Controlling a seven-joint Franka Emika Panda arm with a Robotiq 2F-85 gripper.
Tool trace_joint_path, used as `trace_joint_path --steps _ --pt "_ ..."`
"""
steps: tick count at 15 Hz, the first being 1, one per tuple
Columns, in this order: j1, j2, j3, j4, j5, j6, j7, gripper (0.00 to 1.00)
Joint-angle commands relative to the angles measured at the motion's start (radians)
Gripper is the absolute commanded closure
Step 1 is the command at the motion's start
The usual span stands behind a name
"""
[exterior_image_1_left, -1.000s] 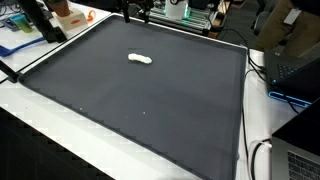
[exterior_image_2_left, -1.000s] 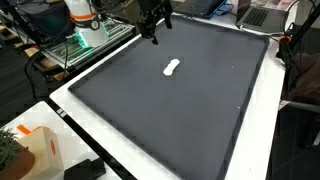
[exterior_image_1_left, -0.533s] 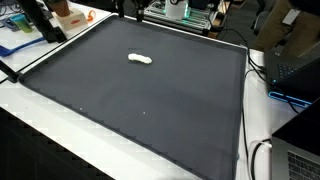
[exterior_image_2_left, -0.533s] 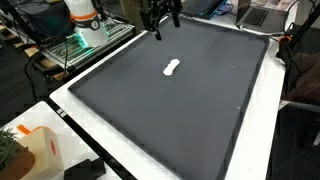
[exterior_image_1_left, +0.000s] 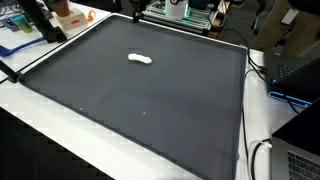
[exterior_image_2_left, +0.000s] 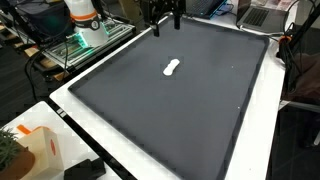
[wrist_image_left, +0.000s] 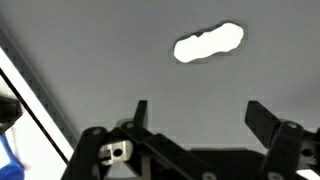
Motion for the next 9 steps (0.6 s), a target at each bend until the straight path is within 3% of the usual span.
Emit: trace_joint_path --steps 1,2,9 --pt "-0.096 0.056 0.103 0.061 -0.057 -0.103 0.077 0.00" --pt "-0.037 0.027 0.044 0.027 -0.026 -0.049 0.037 0.00" --pt "-0.095 0.047 0.102 0.065 -0.036 -0.104 0.038 0.00"
